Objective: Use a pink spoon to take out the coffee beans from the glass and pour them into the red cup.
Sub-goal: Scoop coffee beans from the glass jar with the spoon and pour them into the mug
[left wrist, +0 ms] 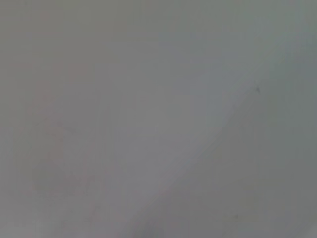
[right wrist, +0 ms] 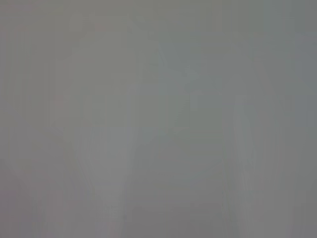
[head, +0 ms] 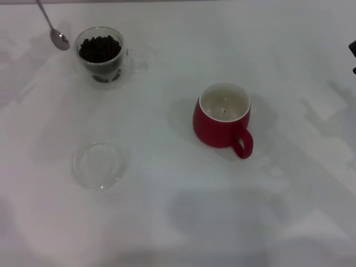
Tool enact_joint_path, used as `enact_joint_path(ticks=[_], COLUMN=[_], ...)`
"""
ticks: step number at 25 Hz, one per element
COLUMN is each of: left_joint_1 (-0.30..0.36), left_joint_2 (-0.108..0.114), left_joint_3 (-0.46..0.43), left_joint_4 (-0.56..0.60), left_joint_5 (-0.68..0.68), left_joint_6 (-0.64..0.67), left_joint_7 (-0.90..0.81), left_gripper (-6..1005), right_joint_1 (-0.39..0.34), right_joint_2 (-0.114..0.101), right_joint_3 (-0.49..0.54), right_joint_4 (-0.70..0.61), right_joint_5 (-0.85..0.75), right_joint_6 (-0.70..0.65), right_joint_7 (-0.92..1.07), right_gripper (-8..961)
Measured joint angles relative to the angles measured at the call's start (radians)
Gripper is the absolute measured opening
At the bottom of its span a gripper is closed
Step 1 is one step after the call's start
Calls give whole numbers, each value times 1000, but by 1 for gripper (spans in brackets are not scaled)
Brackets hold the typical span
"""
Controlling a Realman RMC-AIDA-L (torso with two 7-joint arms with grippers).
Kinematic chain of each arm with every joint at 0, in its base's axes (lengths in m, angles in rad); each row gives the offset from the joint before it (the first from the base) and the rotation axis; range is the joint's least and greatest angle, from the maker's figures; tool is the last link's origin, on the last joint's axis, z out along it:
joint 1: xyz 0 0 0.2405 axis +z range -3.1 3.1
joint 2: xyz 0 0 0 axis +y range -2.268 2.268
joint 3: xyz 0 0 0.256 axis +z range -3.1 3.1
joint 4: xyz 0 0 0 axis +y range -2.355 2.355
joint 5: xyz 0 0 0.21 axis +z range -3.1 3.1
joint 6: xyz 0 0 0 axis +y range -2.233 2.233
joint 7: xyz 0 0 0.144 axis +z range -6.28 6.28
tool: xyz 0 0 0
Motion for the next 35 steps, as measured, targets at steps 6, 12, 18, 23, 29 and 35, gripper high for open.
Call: enact_joint_path(ticks=[6, 12, 18, 23, 29, 35], left_joint_1=[-71, -121, -139, -140, -135, -127], left_joint_2=[-6, -14, -40, -69, -97, -129], left_joint_3=[0, 0, 4, 4, 5, -15], left_joint_4=[-1, -1, 3, 9, 25, 40], left_joint_5=[125, 198, 231, 236, 233, 217], left_joint_6=[-65, -108, -141, -172, -202, -235], left_joint_7=[-70, -99, -91, -56, 7, 73], left_gripper=[130, 131, 130, 130, 131, 130], right_joint_1=[-4, -6, -8, -11, -11, -16], right_joint_2=[0, 2, 2, 2, 2, -2], right_joint_3=[0, 1, 3, 3, 4, 6], right_joint_4=[-3, 1, 5, 6, 6, 7], right_joint_5=[0, 0, 0, 0, 0, 0], right_joint_6=[-1, -1, -1, -1, 6, 9], right_joint_7=[2, 13, 14, 19, 24, 49], right_gripper=[845, 845, 845, 844, 844, 844])
